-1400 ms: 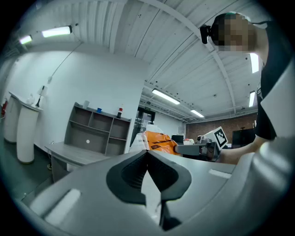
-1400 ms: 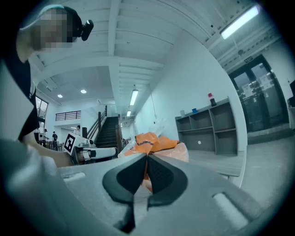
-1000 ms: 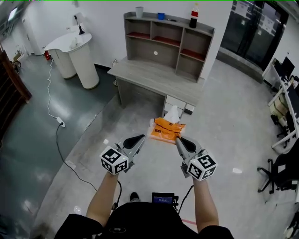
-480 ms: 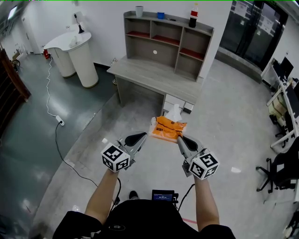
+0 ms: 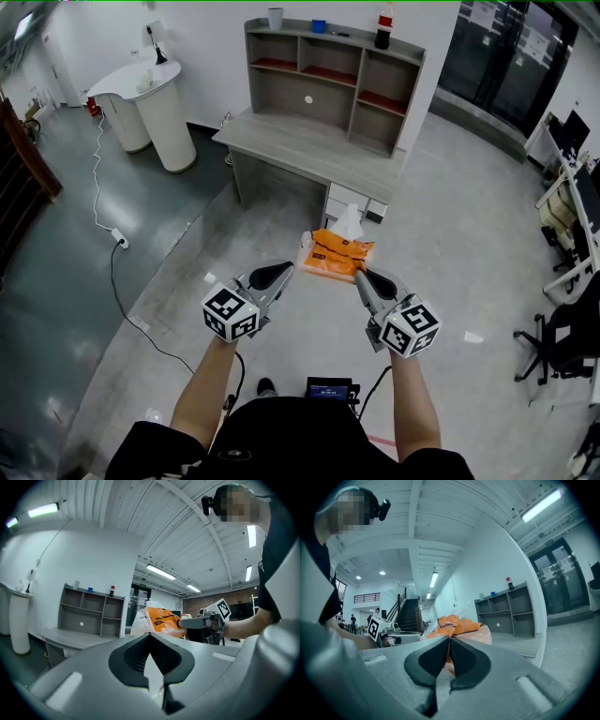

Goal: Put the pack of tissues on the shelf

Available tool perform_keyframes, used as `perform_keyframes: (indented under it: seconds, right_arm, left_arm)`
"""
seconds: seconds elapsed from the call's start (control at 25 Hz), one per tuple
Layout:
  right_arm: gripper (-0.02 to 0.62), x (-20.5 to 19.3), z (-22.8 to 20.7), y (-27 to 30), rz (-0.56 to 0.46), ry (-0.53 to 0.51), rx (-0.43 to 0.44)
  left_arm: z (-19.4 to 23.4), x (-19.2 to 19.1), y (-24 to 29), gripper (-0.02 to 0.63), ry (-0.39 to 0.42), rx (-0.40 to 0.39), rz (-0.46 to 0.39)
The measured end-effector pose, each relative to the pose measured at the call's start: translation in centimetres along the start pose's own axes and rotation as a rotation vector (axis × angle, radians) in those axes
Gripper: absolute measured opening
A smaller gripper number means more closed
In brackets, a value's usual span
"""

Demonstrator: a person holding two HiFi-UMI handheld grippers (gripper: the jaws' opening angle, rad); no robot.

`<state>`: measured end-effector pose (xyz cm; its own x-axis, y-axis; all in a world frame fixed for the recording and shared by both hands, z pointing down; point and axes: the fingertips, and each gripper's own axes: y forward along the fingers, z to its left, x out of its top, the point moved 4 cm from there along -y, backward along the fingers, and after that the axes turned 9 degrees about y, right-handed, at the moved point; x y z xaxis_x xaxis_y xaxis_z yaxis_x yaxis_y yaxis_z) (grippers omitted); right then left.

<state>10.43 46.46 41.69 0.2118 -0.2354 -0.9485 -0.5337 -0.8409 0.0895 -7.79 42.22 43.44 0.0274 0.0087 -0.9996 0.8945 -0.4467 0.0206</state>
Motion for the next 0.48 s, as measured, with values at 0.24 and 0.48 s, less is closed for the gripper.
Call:
perform_keyframes:
  seconds: [0.24, 0.48]
  right_arm:
    - [0.005, -0.1, -1.8, -1.5, 0.015, -0.006, 0.014]
    - [0.005, 0.1, -4.1, -2.4, 0.009, 0.001, 0.03]
  left_arm:
    - [-0.7, -0.6, 1.3, 0.0, -0.004, 0.034, 0.002]
    - [-1.9, -0.9, 2.3, 0.0, 0.007, 0.063, 0.017]
